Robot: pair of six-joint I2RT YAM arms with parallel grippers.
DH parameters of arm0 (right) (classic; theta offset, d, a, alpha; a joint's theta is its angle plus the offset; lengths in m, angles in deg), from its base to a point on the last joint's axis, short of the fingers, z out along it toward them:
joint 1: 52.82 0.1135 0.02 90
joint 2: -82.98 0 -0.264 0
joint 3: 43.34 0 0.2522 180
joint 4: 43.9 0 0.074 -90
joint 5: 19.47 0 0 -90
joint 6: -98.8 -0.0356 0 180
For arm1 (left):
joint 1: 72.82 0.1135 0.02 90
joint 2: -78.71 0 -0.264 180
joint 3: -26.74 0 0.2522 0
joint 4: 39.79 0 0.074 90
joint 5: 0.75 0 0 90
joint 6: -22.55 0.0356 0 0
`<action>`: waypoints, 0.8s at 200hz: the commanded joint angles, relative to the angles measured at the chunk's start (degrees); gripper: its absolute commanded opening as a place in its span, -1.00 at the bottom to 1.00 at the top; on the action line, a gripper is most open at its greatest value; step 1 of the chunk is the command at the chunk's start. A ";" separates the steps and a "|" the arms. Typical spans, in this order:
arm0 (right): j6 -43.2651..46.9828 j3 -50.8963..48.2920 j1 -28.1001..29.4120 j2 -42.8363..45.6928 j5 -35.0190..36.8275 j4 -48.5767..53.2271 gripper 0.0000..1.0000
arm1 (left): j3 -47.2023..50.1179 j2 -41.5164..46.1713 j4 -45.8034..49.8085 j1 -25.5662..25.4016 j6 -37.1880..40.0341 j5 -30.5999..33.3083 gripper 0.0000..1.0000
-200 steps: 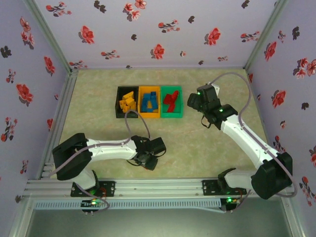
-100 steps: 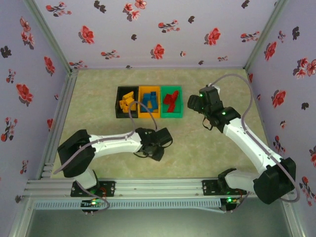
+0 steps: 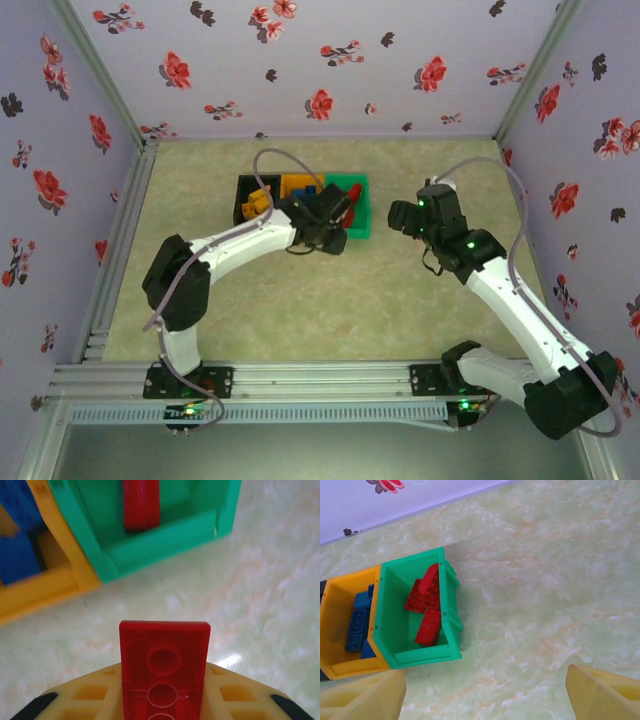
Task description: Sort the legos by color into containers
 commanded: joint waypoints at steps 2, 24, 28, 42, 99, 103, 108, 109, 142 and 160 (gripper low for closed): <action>1.11 -0.83 -0.46 1.14 1.19 1.37 0.68 | -7.67 -3.22 2.73 1.93 2.81 -0.36 -0.49; 1.34 -0.74 -0.46 1.12 1.23 1.24 0.68 | -13.98 -6.31 3.89 3.58 2.94 -0.21 -0.49; 1.29 -0.76 -0.55 1.12 1.30 1.19 0.68 | -14.92 -6.89 4.15 3.86 2.94 -0.25 -0.48; 1.03 -0.82 -0.51 1.17 1.43 1.11 0.68 | -18.53 -9.17 4.65 4.92 2.56 -0.03 -0.48; 0.67 -0.91 -0.55 1.49 1.04 1.22 0.68 | -29.42 -19.10 4.62 7.59 -0.36 -0.39 -0.30; 0.75 -0.89 -0.55 1.50 1.09 1.35 0.68 | -30.16 -19.77 4.98 7.70 -0.43 -0.46 -0.16; 0.76 -0.88 -0.55 1.51 1.28 1.44 0.69 | -31.03 -20.46 5.44 7.78 -0.49 -0.44 -0.03; 0.76 -0.86 -0.55 1.54 1.32 1.44 0.69 | -31.21 -20.61 5.49 7.80 -0.53 -0.45 -0.01; 1.01 -0.89 -0.55 1.50 1.65 1.54 0.70 | -32.66 -21.87 6.24 8.02 -0.57 -0.62 0.32; 1.11 -0.90 -0.55 1.27 1.89 1.45 0.71 | -31.53 -20.47 6.09 8.16 -0.39 -0.38 0.37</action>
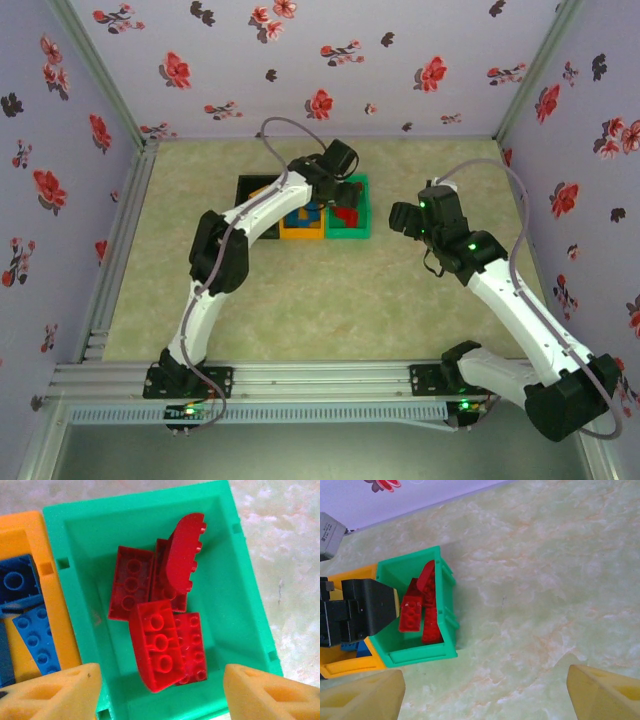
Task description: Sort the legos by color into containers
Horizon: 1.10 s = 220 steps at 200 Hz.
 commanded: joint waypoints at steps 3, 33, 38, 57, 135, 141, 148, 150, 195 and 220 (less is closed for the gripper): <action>0.91 -0.53 -0.40 0.67 1.73 0.92 0.71 | -0.85 1.96 1.45 0.32 0.04 -0.12 0.37; 0.97 -0.53 -0.49 -0.02 1.59 0.47 0.72 | 3.11 7.15 0.17 1.11 0.78 1.21 0.45; 1.00 -0.66 -0.49 -0.11 1.52 0.34 0.73 | 3.70 8.08 0.01 1.24 1.03 1.57 0.46; 1.09 -0.71 -0.66 -0.31 1.39 -0.05 0.75 | 5.53 11.76 0.26 1.94 2.33 2.98 0.50; 0.96 -2.11 -1.43 2.30 2.13 -0.42 0.99 | 19.39 29.85 -1.97 3.73 6.95 5.36 0.77; 0.92 -2.14 -1.45 2.28 2.11 -0.28 0.99 | 20.39 31.07 -1.94 3.96 7.06 6.05 0.81; 1.00 -2.07 -1.54 2.28 2.02 -0.16 0.99 | 21.27 32.49 -1.70 4.14 7.12 7.07 0.83; 1.00 -2.03 -1.54 2.27 2.02 -0.15 0.99 | 21.64 32.89 -1.68 4.20 7.15 7.38 0.84; 1.14 -1.56 -1.56 2.74 1.26 0.87 0.99 | 28.09 42.08 1.57 6.35 8.32 11.80 0.99; 0.65 -1.26 -1.70 3.31 2.53 2.44 0.99 | 33.15 47.87 4.65 7.09 8.74 16.05 0.99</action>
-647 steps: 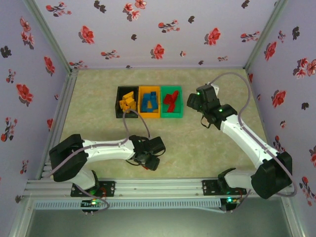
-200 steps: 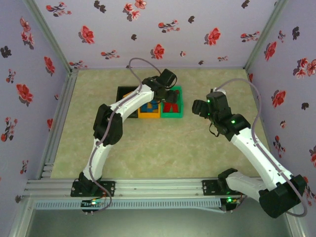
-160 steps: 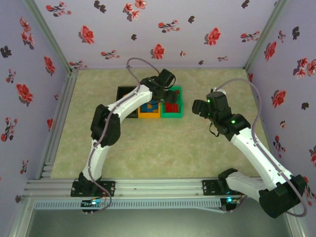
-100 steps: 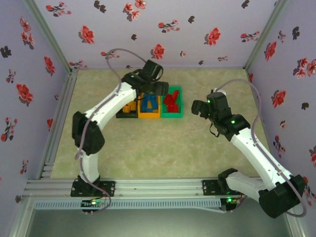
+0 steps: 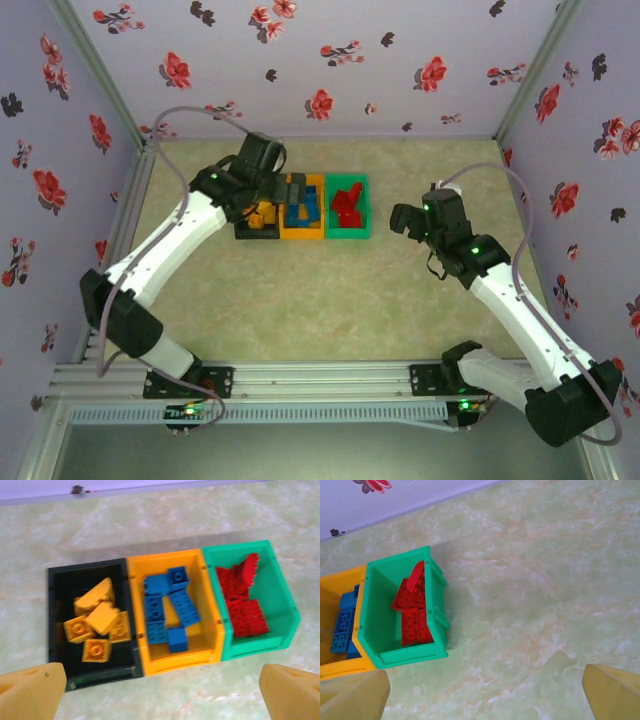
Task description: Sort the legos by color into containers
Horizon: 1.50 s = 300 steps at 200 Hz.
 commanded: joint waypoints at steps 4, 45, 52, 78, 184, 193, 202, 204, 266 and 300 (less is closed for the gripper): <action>0.11 0.41 -0.47 1.66 2.21 2.08 0.99 | 4.19 6.84 4.73 1.01 1.94 6.19 0.99; -1.34 2.36 -1.17 1.63 3.54 5.56 0.99 | 7.46 14.16 8.25 7.68 1.35 7.37 0.99; -1.69 2.72 -1.16 1.48 3.54 6.35 0.99 | 7.80 14.97 8.31 9.60 1.36 7.32 0.99; -1.87 1.04 -1.34 3.20 4.81 5.84 0.99 | 12.71 19.12 4.37 16.72 2.47 8.54 0.99; 6.56 -5.05 -5.62 4.98 8.90 -3.19 0.99 | 47.50 20.84 -43.66 38.35 12.17 -2.91 0.99; 8.20 -5.52 -6.49 4.79 8.10 -4.28 0.99 | 49.73 19.89 -47.61 38.75 12.33 -2.91 0.99; 9.10 -6.31 -7.07 4.89 7.94 -5.48 0.99 | 53.10 19.35 -53.71 39.17 13.19 -3.86 0.99; 9.23 -6.51 -7.24 4.97 7.98 -5.68 0.99 | 53.88 19.25 -55.16 39.20 13.48 -4.15 0.99; 9.44 -12.55 -16.43 3.94 -2.96 -15.13 0.99 | 69.23 15.94 -84.42 39.39 16.03 -7.34 0.99; 11.43 -15.68 -19.13 1.61 -3.44 -21.96 0.99 | 70.81 10.57 -90.99 39.43 15.44 -7.16 0.99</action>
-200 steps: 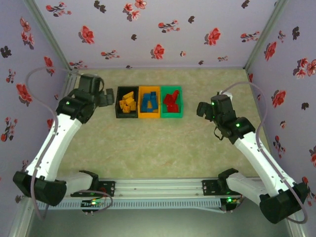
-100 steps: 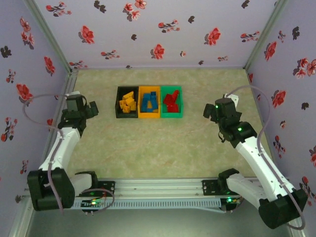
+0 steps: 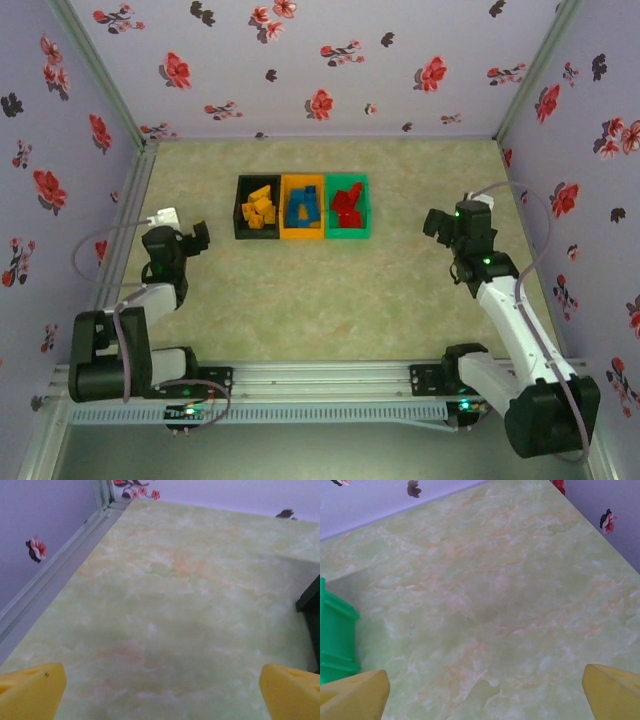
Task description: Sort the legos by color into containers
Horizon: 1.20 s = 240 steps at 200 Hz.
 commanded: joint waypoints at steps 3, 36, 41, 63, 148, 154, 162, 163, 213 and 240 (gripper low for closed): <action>2.42 -2.19 -1.71 -1.41 -2.40 -7.90 0.99 | 1.68 -4.12 -12.28 0.37 0.74 -0.36 0.99; 3.46 -4.90 -4.30 -3.24 -5.49 -13.33 0.99 | 2.29 -9.58 -18.26 0.40 2.38 -4.72 0.99; 3.80 -5.48 -4.61 -3.35 -5.68 -14.28 0.99 | 2.52 -10.15 -19.05 0.38 2.52 -4.89 0.99; 5.86 -8.28 -5.41 -3.66 -5.54 -18.97 0.99 | 3.10 -15.31 -26.81 0.36 2.70 -5.58 0.99; 10.15 -15.49 -8.01 -5.41 -4.65 -32.26 0.99 | -0.34 -15.02 -17.90 -0.69 2.52 -1.26 0.99; 10.19 -15.86 -8.10 -5.64 -4.63 -32.97 0.99 | -0.43 -15.02 -17.77 -0.89 2.61 -0.98 0.99; 10.28 -16.29 -8.25 -5.94 -4.67 -34.08 0.99 | -0.38 -14.96 -17.77 -1.05 2.70 -0.77 0.99; 10.29 -16.36 -8.27 -5.99 -4.70 -34.32 0.99 | -0.41 -14.95 -17.80 -1.05 2.70 -0.73 0.99; 10.88 -19.51 -8.80 -10.01 -7.46 -45.04 0.99 | -0.89 -15.05 -17.03 -1.97 3.74 0.19 0.99; 12.04 -20.11 -9.06 -13.95 -7.73 -50.13 0.99 | -1.03 -15.08 -16.81 -2.11 3.75 0.09 0.99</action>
